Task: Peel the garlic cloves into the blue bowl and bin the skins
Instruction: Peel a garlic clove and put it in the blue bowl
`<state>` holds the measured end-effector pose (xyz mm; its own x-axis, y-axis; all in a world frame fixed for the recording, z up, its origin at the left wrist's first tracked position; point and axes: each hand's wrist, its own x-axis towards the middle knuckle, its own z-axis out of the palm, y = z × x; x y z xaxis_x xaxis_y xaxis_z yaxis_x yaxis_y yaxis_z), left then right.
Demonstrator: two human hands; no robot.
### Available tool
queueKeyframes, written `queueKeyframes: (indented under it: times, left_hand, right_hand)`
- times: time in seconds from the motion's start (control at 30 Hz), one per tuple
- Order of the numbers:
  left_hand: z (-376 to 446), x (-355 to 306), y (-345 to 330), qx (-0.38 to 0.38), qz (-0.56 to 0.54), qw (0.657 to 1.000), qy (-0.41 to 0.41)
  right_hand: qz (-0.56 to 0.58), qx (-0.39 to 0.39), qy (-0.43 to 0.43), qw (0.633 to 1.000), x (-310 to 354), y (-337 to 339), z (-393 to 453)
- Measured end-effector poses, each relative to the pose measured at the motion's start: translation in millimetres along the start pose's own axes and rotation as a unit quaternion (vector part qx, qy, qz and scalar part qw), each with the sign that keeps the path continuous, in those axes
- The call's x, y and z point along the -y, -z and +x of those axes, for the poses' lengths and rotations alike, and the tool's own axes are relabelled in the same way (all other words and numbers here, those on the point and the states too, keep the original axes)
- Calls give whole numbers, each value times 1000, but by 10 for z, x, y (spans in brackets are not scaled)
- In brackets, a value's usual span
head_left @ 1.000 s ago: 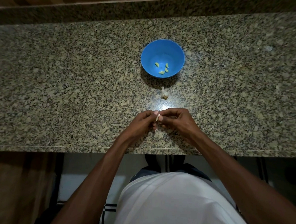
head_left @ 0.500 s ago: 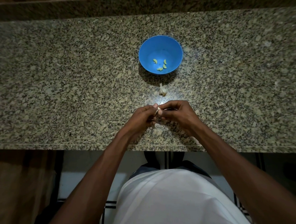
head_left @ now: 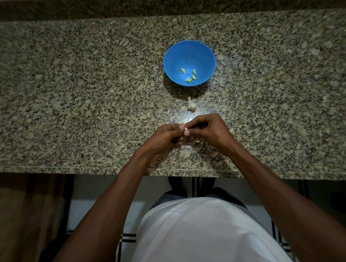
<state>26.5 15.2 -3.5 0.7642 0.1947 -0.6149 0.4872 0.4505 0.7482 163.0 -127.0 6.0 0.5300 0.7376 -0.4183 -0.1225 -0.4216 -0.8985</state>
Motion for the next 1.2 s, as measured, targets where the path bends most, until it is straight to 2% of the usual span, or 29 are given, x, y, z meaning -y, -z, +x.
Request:
queueKeyframes:
  times: [0.33,0.5,0.6,0.73,0.87,0.93,1.07,1.2]
  left_hand:
    - [22,-15,53,15,11,1000,-15]
    - [32,-29,50,-45,81,995,-44]
    - [33,-56,30,-99,68,990,-70]
    - [38,-45,19,-136,73,983,-103]
    - [35,-43,-34,-190,109,965,-143]
    - [34,-55,-79,-216,113,956,-161]
    - [70,-25,-165,-280,102,936,-187]
    - [90,-42,-225,-312,64,927,-200]
  right_hand:
    - [-44,0,1,999,42,-9,50]
    - [-99,-23,24,994,97,-16,35]
    - [-116,-26,27,993,114,-8,6]
    - [-118,-60,29,991,101,-34,-6]
    - [-49,-40,-3,998,34,-56,21]
    - [27,-32,-16,999,43,-65,5]
    - [193,-52,-50,978,121,-125,-48]
    - [261,-92,-75,958,109,-187,-63]
